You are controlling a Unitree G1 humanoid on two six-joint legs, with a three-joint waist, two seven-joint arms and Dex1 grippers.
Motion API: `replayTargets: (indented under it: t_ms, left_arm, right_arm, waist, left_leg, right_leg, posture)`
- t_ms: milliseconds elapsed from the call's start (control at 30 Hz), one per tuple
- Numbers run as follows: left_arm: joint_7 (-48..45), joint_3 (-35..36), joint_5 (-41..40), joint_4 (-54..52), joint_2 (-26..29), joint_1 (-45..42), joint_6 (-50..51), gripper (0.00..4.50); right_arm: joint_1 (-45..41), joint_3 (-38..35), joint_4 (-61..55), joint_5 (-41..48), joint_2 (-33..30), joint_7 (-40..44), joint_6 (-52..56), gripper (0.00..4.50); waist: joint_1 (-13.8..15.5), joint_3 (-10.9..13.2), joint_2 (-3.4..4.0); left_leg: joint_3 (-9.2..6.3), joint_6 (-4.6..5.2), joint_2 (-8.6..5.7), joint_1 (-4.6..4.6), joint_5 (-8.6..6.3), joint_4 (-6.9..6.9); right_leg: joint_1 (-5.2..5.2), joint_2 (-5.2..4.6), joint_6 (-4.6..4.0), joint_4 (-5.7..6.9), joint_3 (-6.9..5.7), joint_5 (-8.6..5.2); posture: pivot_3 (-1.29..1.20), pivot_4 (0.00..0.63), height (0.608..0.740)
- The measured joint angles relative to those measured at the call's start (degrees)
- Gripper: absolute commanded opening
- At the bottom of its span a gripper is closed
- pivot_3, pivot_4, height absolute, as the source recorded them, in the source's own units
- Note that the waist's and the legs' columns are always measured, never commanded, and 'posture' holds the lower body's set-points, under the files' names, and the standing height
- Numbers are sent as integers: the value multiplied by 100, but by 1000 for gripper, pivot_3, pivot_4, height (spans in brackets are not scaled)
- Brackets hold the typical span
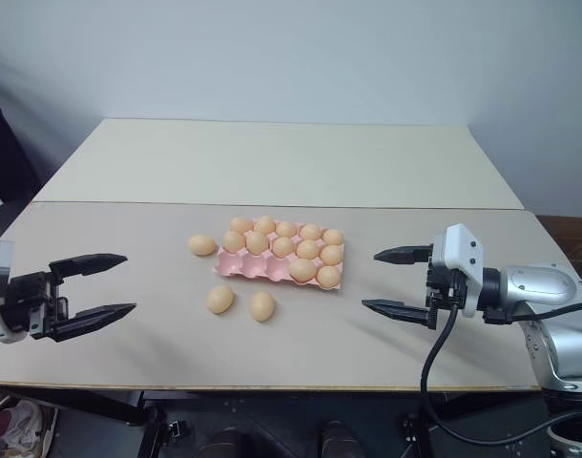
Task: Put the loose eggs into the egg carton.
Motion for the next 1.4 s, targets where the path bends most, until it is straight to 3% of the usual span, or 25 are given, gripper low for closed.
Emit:
replayTargets:
  t_ms: [467,733,967,1267,1400]
  left_arm:
    - [-1,-64,67,-6,4,-45,-4,4500]
    - [-236,-409,39,-113,48,-117,7,4500]
    - [-517,-633,82,-188,171,-94,-24,4500]
    - [-536,-691,117,-228,172,-104,-65,4500]
    - [-526,-692,119,-231,172,-104,-67,4500]
  right_arm:
    - [-298,372,-53,-81,42,-181,-168,4483]
    - [-1029,2380,-246,-1298,1121,-992,-166,4483]
    - [-1653,3642,269,-2530,1917,-1638,-153,4483]
    - [-2027,4175,1131,-3318,2391,-1903,-150,4483]
    - [-2040,4288,1285,-3412,2525,-1846,-150,3622]
  waist:
    - [18,0,0]
    - [3,0,0]
    - [48,0,1]
    - [48,0,0]
    - [46,0,0]
  left_leg:
    - [1,0,0,-1,0,0]
    - [0,0,0,-11,0,1]
    - [0,-1,0,-17,1,2]
    - [-1,-1,0,-16,1,2]
    - [-1,-1,1,-19,1,2]
  right_leg:
    - [-3,0,0,2,0,0]
    - [-15,0,0,6,0,0]
    - [-18,0,-1,5,-4,1]
    - [-19,1,-1,6,-5,1]
    - [-20,0,-1,4,-5,1]
  posture:
    - [0,150,740]
    - [0,150,740]
    - [0,150,740]
    - [0,150,740]
    - [0,150,740]
